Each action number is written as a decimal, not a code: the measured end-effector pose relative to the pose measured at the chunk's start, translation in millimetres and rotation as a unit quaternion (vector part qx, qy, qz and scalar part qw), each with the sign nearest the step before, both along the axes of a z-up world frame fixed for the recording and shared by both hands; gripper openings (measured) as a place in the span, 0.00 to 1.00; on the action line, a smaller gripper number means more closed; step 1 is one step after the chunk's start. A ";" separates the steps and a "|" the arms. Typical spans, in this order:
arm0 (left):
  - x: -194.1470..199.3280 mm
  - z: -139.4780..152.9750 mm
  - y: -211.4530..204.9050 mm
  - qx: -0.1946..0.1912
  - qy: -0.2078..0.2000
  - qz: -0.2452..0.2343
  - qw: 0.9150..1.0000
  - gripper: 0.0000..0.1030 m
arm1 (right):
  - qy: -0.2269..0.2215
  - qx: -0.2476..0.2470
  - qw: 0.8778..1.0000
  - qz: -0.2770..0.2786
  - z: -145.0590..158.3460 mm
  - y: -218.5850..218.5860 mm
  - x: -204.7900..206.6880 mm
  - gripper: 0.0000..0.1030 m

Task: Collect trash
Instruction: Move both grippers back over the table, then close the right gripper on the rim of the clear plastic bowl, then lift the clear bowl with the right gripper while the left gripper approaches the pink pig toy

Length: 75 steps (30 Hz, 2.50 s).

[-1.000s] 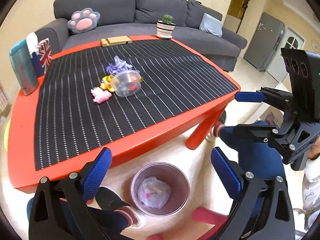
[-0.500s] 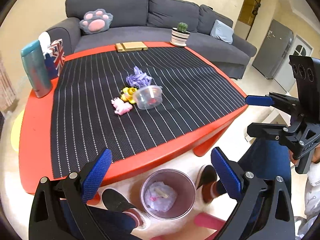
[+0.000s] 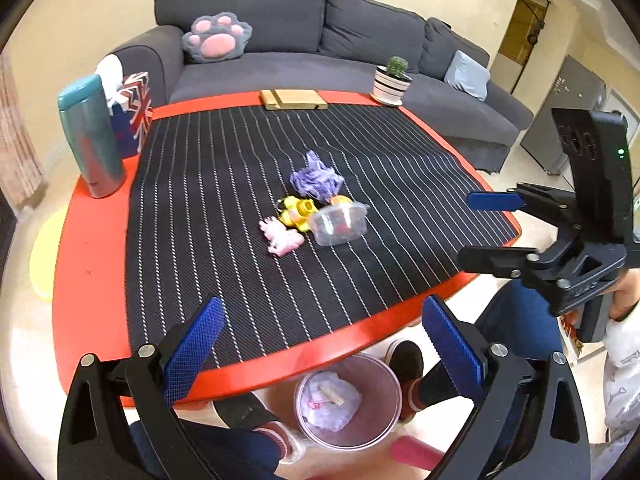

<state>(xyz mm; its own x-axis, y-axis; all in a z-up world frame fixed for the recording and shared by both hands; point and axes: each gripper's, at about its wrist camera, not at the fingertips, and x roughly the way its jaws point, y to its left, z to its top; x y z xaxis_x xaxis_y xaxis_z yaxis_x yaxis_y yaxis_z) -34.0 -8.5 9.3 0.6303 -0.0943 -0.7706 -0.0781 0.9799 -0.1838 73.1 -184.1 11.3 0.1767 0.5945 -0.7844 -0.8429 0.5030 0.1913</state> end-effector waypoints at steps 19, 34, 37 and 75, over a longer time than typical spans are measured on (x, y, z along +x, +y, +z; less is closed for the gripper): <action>24.6 -14.3 34.9 -0.022 0.019 0.024 0.999 0.93 | -0.040 -0.091 0.989 0.107 -45.1 87.6 29.6 0.86; 28.6 -22.5 44.9 -0.044 0.023 0.027 0.998 0.93 | -0.042 -0.104 0.986 0.121 -58.3 102.0 36.7 0.51; 29.7 -21.8 44.7 -0.043 0.022 0.025 0.999 0.93 | -0.038 -0.102 0.986 0.122 -58.3 101.2 36.5 0.38; 116.3 -64.4 23.6 0.055 0.096 -0.085 0.990 0.92 | 0.052 0.015 0.999 0.000 -17.8 8.3 61.2 0.23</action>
